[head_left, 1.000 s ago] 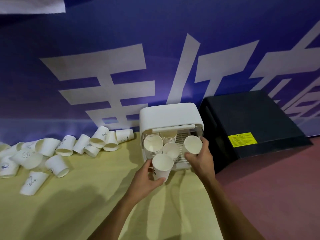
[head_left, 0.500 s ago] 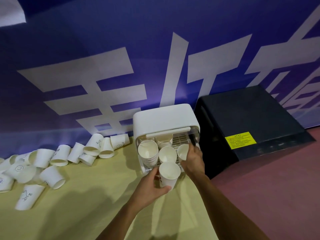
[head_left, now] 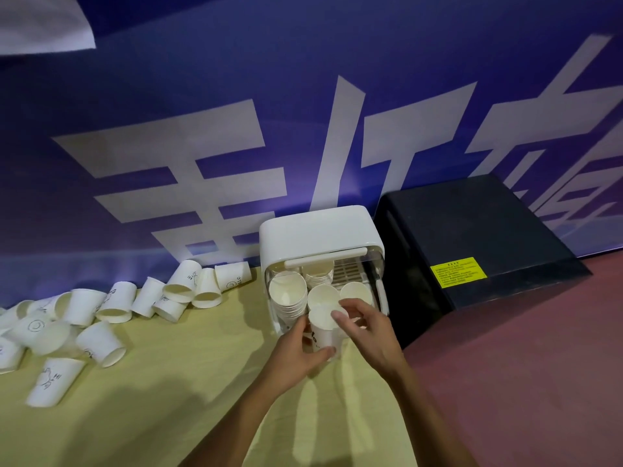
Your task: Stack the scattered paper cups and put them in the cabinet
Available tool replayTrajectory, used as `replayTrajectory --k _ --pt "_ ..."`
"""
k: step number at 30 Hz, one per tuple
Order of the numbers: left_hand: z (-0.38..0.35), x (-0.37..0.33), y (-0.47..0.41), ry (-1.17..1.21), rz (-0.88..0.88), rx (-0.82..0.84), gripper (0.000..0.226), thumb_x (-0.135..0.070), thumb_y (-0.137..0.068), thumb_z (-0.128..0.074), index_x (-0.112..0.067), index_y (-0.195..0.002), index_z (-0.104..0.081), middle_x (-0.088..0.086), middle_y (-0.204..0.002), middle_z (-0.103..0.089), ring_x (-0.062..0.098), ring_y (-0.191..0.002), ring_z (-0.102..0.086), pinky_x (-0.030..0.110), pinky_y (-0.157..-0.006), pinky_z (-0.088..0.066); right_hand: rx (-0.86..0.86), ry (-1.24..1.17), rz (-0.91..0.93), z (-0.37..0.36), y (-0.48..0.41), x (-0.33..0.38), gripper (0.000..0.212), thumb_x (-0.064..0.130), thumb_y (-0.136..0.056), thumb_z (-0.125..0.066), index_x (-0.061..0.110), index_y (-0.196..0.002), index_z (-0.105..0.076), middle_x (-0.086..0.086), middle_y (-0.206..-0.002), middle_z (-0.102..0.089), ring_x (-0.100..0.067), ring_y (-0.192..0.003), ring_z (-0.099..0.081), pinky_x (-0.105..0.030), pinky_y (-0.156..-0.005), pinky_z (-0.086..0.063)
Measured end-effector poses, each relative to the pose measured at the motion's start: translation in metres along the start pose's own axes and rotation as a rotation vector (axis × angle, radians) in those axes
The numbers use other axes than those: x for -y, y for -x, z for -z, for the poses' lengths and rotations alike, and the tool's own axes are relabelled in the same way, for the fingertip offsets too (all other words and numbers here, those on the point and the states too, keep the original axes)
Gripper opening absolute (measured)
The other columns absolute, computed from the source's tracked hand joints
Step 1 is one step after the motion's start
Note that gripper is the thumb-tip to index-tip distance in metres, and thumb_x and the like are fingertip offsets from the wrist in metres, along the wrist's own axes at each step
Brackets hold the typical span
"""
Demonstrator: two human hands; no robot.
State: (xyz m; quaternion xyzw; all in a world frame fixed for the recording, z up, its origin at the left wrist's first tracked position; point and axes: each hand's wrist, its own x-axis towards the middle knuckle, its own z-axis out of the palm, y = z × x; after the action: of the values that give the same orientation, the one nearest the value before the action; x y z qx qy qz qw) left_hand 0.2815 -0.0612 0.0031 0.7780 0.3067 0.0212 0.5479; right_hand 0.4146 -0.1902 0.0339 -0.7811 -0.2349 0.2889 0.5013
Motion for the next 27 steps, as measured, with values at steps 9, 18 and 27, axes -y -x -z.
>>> replayTrajectory --k 9,18,27 --pt "-0.004 0.005 -0.006 0.014 0.025 0.019 0.064 -0.04 -0.073 -0.082 -0.036 -0.129 -0.051 -0.016 -0.114 -0.064 0.002 -0.1 -0.063 0.023 -0.09 -0.051 -0.061 -0.052 0.03 0.002 0.003 0.001 0.06 0.039 -0.078 -0.085 0.031 -0.13 -0.058 0.017 -0.113 -0.064 -0.006 -0.1 -0.065 -0.014 -0.078 -0.052" --pt "-0.001 0.013 -0.007 0.014 0.069 0.012 0.05 -0.034 -0.081 -0.08 -0.029 -0.124 -0.056 -0.01 -0.114 -0.061 0.004 -0.096 -0.064 0.013 -0.081 -0.048 -0.332 0.203 0.148 0.013 -0.032 -0.009 0.076 0.035 -0.079 -0.083 0.018 -0.143 -0.047 0.001 -0.136 -0.049 -0.013 -0.123 -0.052 -0.033 -0.101 -0.048" --pt "0.003 0.013 -0.014 0.034 0.077 -0.001 0.037 -0.035 -0.079 -0.079 -0.046 -0.106 -0.058 -0.012 -0.112 -0.061 0.007 -0.097 -0.064 0.025 -0.089 -0.053 -0.279 0.367 0.055 -0.008 -0.053 -0.041 0.074 0.032 -0.075 -0.082 0.019 -0.14 -0.049 -0.001 -0.128 -0.057 -0.02 -0.116 -0.056 -0.034 -0.089 -0.051"
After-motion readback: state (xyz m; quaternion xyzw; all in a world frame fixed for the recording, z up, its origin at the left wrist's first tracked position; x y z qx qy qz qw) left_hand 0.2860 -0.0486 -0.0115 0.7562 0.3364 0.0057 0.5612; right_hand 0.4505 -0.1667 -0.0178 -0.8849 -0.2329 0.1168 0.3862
